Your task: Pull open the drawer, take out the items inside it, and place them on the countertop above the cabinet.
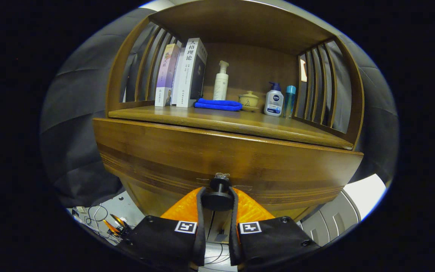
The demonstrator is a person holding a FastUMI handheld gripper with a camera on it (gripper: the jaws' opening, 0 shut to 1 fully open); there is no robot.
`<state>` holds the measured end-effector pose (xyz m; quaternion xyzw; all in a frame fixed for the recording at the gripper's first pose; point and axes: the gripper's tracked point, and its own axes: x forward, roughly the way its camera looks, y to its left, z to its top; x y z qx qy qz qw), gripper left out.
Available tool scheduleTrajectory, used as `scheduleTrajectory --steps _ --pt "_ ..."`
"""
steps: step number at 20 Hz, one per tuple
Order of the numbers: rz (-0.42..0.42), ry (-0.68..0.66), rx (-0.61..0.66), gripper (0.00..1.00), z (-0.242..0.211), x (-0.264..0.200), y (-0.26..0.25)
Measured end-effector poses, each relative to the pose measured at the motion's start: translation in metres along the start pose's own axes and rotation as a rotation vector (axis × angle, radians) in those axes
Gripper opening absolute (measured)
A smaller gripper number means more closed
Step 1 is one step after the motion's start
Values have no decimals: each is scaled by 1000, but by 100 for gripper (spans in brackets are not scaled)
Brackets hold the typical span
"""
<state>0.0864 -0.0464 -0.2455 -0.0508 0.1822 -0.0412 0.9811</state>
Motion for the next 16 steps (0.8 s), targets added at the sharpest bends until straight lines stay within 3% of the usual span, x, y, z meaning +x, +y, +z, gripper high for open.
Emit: scheduleTrajectory --steps 16 --pt "51 13 -8 27 -25 -70 9"
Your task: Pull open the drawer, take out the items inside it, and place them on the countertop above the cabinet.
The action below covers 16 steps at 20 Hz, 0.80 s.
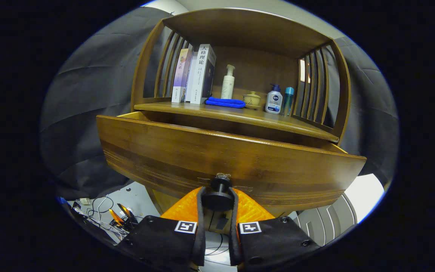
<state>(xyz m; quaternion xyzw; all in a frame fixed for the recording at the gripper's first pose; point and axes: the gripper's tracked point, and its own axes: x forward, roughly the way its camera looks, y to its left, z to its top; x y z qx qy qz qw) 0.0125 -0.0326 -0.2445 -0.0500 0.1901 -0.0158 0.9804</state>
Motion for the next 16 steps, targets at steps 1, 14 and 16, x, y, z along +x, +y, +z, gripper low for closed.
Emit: scheduleTrajectory --steps 1,14,16 --pt "5 2 -1 27 -2 -4 1" --pt "95 41 -61 27 -29 -56 19" --pt "98 40 -64 27 -29 -57 20"
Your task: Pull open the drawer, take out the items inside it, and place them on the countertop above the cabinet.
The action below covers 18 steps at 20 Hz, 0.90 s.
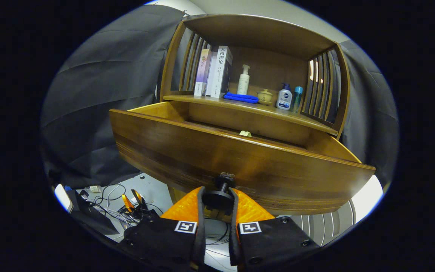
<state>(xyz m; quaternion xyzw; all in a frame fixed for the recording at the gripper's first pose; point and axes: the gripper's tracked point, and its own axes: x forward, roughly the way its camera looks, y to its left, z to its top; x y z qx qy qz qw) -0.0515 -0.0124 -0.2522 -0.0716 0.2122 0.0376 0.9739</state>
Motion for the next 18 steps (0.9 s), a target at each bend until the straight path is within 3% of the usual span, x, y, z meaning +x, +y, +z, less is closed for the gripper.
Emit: scheduleTrajectory --steps 4,7,13,18 --pt "0 10 16 28 -1 -1 -1" --pt "19 27 14 42 -3 -4 0" --pt "75 27 -44 98 3 -37 -1" --pt "142 11 -60 98 37 -68 0"
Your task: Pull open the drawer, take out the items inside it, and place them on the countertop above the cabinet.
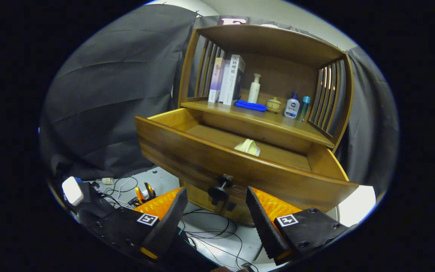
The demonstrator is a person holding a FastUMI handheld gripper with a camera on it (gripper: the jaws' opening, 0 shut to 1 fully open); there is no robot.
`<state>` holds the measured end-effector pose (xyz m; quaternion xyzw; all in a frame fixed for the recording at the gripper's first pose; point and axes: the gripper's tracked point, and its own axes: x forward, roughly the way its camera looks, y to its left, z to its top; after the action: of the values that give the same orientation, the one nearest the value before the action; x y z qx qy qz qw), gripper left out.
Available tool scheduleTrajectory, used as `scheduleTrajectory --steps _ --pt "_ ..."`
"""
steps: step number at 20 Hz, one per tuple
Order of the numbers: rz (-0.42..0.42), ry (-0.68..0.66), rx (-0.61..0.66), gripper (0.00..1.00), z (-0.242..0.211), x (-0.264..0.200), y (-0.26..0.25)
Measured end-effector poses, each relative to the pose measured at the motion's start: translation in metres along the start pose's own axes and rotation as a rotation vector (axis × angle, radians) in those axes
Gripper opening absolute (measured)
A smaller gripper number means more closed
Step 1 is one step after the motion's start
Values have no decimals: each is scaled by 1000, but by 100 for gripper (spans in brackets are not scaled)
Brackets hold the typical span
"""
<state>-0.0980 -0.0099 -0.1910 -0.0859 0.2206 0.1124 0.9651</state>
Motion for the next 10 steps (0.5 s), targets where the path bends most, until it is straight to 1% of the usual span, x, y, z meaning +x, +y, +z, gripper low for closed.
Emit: scheduleTrajectory --steps 2,3,6,10 --pt "54 -15 -2 98 20 -7 3" --pt "57 -22 -7 98 30 -8 -2" --pt "18 -56 -34 98 60 -11 -22" --pt "-2 -85 -21 98 95 -4 -39"
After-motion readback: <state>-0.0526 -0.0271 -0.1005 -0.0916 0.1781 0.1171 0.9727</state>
